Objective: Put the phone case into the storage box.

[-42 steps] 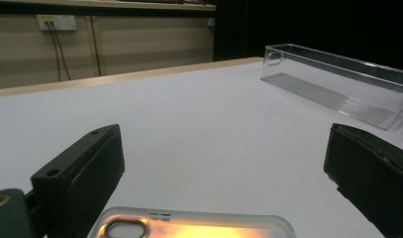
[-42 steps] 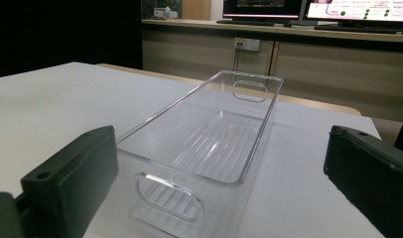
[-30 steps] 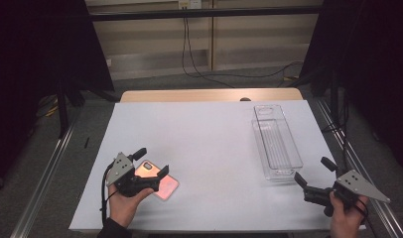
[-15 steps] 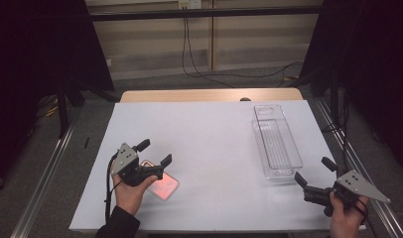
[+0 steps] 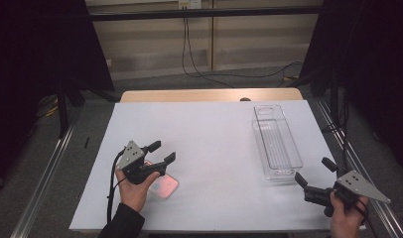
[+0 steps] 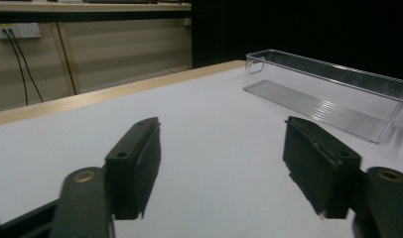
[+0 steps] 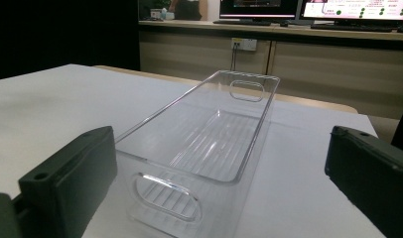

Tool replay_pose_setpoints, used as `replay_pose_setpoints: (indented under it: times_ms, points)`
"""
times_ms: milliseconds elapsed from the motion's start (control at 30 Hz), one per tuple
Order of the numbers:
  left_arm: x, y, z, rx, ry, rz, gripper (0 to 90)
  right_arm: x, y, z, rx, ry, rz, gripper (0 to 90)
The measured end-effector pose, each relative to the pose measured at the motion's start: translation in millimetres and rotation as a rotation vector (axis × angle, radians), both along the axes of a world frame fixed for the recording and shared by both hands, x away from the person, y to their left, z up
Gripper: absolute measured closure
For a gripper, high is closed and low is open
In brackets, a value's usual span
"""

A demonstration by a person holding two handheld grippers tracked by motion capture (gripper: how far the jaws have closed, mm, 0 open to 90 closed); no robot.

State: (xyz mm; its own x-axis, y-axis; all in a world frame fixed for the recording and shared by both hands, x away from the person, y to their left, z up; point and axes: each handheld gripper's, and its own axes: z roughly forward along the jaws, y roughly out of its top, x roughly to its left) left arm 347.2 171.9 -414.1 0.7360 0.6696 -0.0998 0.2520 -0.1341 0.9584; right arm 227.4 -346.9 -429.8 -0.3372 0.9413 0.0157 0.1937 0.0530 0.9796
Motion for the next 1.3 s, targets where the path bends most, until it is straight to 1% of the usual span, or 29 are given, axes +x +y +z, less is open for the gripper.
replay_pose_setpoints:
  times_ms: [33, 67, 100, 133, 200, 233, 300, 333, 367, 433, 467, 500, 567, 667, 733, 800, 833, 867, 900, 933, 967, 1000, 1033, 1067, 1133, 1167, 1233, 1267, 1300]
  points:
    - [0.6, 0.0, -0.6, 0.018, 0.008, -0.022, 39.6, 0.3, 0.6, 0.0, -0.004, 0.001, 0.004, 0.0]
    - [0.6, 0.0, -0.6, 0.018, 0.008, -0.022, 43.2, 0.3, 0.6, 0.0, -0.004, 0.001, 0.004, 0.0]
    - [0.9, -2.0, -1.1, 0.021, 0.015, -0.05, 44.2, 0.3, 1.5, 0.1, -0.006, 0.0, 0.01, 0.0]
    - [0.9, -2.0, -1.1, 0.021, 0.015, -0.05, 44.2, 0.3, 1.5, 0.1, -0.006, 0.0, 0.01, 0.0]
    - [0.6, -4.3, -1.5, 0.039, 0.027, -0.061, 44.9, 0.4, 1.8, 0.1, -0.005, -0.001, 0.016, 0.0]
    - [0.8, -5.6, -2.5, 0.038, 0.047, -0.079, 53.5, 0.6, 1.5, 0.0, -0.004, 0.001, 0.016, 0.0]
    - [0.9, -6.0, -2.4, 0.043, 0.048, -0.077, 55.8, 0.6, 1.2, -0.2, -0.002, 0.001, 0.014, 0.0]
    - [1.3, -4.9, -1.7, 0.037, 0.06, -0.099, 63.1, 0.3, 0.7, -0.3, -0.001, 0.003, 0.013, 0.0]
    - [1.3, -4.9, -1.7, 0.037, 0.06, -0.099, 67.7, 0.1, 0.6, -0.2, -0.001, 0.002, 0.01, 0.0]
    - [0.4, -3.9, 0.1, 0.042, 0.06, -0.103, 75.4, 0.2, 0.8, -0.2, -0.002, 0.002, 0.012, 0.0]
    - [0.2, -3.5, 1.0, 0.056, 0.056, -0.112, 77.6, 0.3, 1.0, -0.3, -0.002, 0.003, 0.012, 0.0]
    - [0.3, -3.1, 1.4, 0.056, 0.057, -0.123, 83.1, 0.5, 1.1, -0.4, -0.003, 0.003, 0.013, 0.0]
    - [0.0, -3.4, 2.0, 0.058, 0.067, -0.134, 89.5, 0.7, 1.1, -0.4, -0.003, 0.002, 0.015, 0.0]
    - [0.2, -3.9, 2.2, 0.067, 0.078, -0.144, 90.0, 0.5, 1.1, -0.1, -0.003, -0.001, 0.015, 0.0]
    - [0.6, -6.1, 3.2, 0.084, 0.125, -0.15, 90.0, 0.4, 0.9, -0.2, -0.006, -0.001, 0.016, 0.0]
    - [3.0, -8.7, 3.5, 0.092, 0.172, -0.169, 90.0, 0.4, 1.0, -0.2, -0.004, -0.001, 0.012, 0.0]
    - [4.1, -10.4, 3.7, 0.11, 0.189, -0.184, 90.0, 0.5, 1.0, -0.3, -0.004, 0.0, 0.012, 0.0]
    - [4.1, -10.4, 3.7, 0.11, 0.189, -0.184, 90.0, 0.6, 0.9, -0.4, -0.004, 0.001, 0.012, 0.0]
    - [5.9, -12.9, 3.7, 0.125, 0.218, -0.192, 90.0, 0.6, 1.0, -0.4, -0.005, 0.0, 0.012, 0.0]
    - [5.9, -12.9, 3.7, 0.125, 0.218, -0.192, 90.0, 0.6, 1.0, -0.3, -0.005, -0.001, 0.012, 0.0]
    - [8.2, -14.1, 3.9, 0.132, 0.24, -0.197, 90.0, 0.7, 1.0, -0.3, -0.006, -0.001, 0.014, 0.0]
    - [8.2, -14.1, 3.9, 0.132, 0.24, -0.197, 90.0, 0.7, 1.0, -0.3, -0.006, -0.001, 0.014, 0.0]
    - [9.6, -15.0, 4.7, 0.149, 0.265, -0.195, 90.0, 0.8, 1.1, -0.3, -0.007, -0.001, 0.013, 0.0]
    - [9.6, -15.0, 4.7, 0.149, 0.265, -0.195, 90.0, 0.8, 1.1, -0.3, -0.006, 0.0, 0.014, 0.0]
    - [12.0, -16.3, 5.4, 0.2, 0.267, -0.183, 90.0, 0.9, 1.1, -0.4, -0.008, 0.001, 0.015, 0.0]
    - [16.7, -17.1, 5.0, 0.211, 0.304, -0.168, 90.0, 1.1, 1.3, -0.5, -0.01, 0.003, 0.014, 0.0]
    - [21.1, -18.8, 3.5, 0.213, 0.329, -0.156, 90.0, 1.0, 1.1, -0.5, -0.009, 0.003, 0.014, 0.0]
    - [21.1, -18.8, 3.5, 0.213, 0.329, -0.156, 90.0, 1.0, 1.1, -0.5, -0.009, 0.003, 0.014, 0.0]
    - [22.5, -20.9, 2.5, 0.232, 0.34, -0.154, 90.0, 1.1, 1.1, -0.5, -0.01, 0.003, 0.015, 0.0]
